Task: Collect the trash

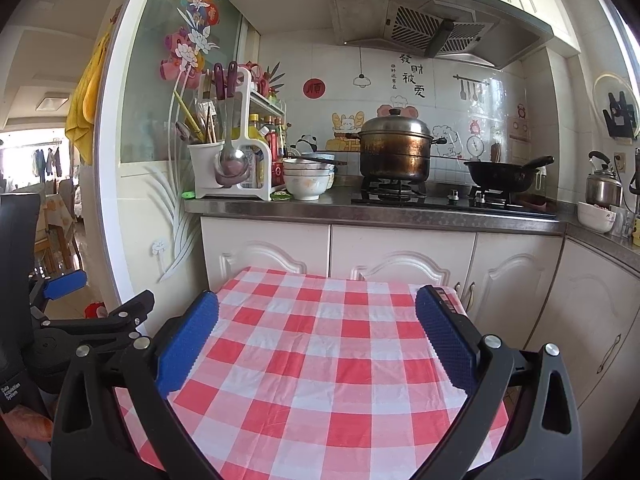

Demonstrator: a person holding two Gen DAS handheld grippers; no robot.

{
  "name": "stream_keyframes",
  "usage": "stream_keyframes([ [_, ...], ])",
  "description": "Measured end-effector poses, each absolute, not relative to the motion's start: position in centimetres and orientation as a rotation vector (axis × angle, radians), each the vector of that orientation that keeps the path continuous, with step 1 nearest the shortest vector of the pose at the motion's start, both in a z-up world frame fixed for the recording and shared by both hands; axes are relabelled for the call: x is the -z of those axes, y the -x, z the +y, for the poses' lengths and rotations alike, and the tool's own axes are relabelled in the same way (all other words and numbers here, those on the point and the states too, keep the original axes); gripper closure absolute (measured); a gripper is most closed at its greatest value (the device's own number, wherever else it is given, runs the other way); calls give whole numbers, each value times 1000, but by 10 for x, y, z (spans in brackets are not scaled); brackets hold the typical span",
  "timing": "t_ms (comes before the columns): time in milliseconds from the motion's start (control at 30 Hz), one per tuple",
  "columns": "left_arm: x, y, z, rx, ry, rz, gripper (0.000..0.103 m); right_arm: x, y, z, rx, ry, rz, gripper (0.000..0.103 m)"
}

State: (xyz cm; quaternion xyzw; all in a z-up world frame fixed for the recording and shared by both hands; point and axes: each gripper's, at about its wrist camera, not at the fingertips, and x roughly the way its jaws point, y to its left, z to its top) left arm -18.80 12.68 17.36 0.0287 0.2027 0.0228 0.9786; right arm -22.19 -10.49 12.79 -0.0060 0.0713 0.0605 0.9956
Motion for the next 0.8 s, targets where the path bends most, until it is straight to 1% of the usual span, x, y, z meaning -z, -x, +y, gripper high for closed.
stream_keyframes([
  [800,-175,189,127,5,-44,400,7,-128,218,-107,-65,19,146,4],
])
